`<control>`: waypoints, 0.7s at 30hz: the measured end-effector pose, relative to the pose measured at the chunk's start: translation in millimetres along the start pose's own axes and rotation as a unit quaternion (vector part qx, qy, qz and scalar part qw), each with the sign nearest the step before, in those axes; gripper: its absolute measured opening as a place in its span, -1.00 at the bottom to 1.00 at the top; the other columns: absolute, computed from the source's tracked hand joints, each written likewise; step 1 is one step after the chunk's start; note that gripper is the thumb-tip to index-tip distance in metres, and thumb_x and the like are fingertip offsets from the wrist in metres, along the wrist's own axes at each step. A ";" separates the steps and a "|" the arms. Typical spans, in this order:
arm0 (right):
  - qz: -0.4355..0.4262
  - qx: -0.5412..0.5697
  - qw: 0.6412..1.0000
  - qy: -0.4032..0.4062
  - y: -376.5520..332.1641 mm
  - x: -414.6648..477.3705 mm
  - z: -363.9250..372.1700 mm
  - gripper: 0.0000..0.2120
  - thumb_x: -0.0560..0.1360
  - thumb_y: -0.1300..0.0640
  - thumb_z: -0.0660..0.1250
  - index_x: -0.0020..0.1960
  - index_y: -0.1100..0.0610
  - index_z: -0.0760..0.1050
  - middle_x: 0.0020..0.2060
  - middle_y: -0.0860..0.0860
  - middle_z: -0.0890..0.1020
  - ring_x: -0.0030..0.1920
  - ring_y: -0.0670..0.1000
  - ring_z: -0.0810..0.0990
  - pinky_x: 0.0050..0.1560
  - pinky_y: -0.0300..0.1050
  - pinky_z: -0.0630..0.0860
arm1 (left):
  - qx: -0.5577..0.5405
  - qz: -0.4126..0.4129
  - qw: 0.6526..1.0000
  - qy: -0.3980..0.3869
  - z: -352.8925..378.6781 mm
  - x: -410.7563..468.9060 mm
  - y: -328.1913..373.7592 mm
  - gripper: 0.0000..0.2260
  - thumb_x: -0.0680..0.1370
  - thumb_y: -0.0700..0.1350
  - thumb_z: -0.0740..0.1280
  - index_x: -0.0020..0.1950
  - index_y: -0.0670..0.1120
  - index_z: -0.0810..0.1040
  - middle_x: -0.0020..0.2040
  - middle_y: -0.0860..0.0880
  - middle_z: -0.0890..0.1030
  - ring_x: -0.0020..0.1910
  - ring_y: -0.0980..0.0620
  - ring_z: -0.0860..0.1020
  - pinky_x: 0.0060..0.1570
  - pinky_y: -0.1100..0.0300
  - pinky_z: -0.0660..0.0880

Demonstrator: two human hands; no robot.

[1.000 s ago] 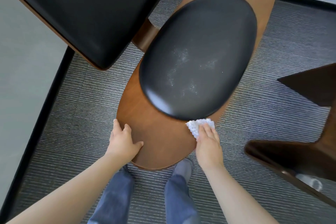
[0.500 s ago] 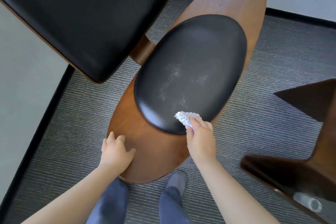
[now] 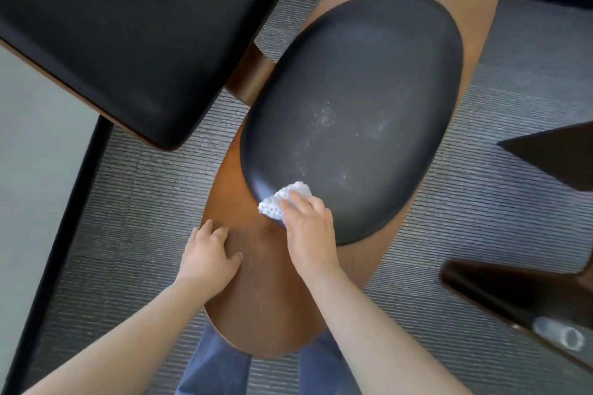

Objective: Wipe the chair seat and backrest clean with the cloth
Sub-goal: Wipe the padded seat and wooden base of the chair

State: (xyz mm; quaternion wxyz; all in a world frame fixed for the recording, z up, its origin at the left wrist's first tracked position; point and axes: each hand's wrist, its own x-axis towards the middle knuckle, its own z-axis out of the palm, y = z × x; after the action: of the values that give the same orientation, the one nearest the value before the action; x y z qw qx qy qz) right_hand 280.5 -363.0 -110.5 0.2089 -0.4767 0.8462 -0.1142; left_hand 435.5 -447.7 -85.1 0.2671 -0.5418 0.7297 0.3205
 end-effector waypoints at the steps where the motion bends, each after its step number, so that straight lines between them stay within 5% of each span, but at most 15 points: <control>1: -0.002 -0.007 1.000 -0.007 -0.4 2.6 5.2 -0.63 0.38 0.27 0.43 0.13 -0.01 0.56 0.24 -0.13 0.53 0.13 0.04 0.48 -0.07 -0.07 0.48 | 0.011 0.003 1.000 -0.003 -0.2 4.0 -1.0 -0.39 0.51 0.11 0.33 0.50 -0.06 0.25 0.55 -0.16 0.11 0.53 -0.16 0.07 0.50 0.01 0.07; 5: 0.001 -0.024 1.000 -0.003 4.9 6.7 15.4 -0.68 0.34 0.24 0.50 0.06 0.03 0.58 0.23 -0.11 0.54 0.14 0.02 0.50 -0.05 -0.10 0.48 | 0.024 0.004 0.999 -0.030 1.3 17.6 3.8 -0.32 0.50 0.20 0.30 0.52 -0.01 0.16 0.57 -0.15 -0.02 0.54 -0.22 -0.06 0.51 -0.06 0.04; 10: -0.044 -0.053 0.998 -0.016 17.5 -11.8 18.3 -0.61 0.58 0.07 0.11 0.39 0.08 0.36 0.47 -0.06 0.28 0.39 -0.02 0.29 0.21 -0.06 0.31 | 0.050 -0.016 0.997 -0.061 2.8 20.7 13.5 -0.23 0.47 0.29 0.27 0.55 0.05 0.01 0.57 -0.10 -0.15 0.53 -0.25 -0.18 0.48 -0.16 0.05; 15: 0.012 -0.014 1.000 0.020 32.3 -19.8 18.1 -0.49 0.35 0.32 0.45 0.28 0.10 0.50 0.39 -0.04 0.43 0.36 -0.04 0.36 0.26 -0.09 0.30 | 0.071 -0.014 0.995 -0.071 2.5 21.1 11.4 -0.20 0.48 0.30 0.25 0.56 0.07 -0.07 0.57 -0.08 -0.20 0.53 -0.25 -0.20 0.50 -0.12 0.02; 21: 0.000 0.004 0.997 0.082 46.3 -23.1 14.3 -0.65 0.43 0.17 0.46 0.20 0.14 0.57 0.31 0.00 0.52 0.28 -0.04 0.36 0.28 -0.13 0.20 | 0.104 -0.022 0.991 -0.077 6.6 21.4 15.7 -0.20 0.48 0.35 0.17 0.56 0.08 -0.15 0.56 -0.08 -0.26 0.52 -0.25 -0.22 0.48 -0.16 0.02</control>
State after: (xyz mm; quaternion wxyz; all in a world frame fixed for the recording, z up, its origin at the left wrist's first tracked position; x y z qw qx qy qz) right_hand 262.6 -319.0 -135.7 0.1407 -0.4649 0.8600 -0.1561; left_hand 414.9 -452.7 -102.3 0.3847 -0.5002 0.7242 0.2779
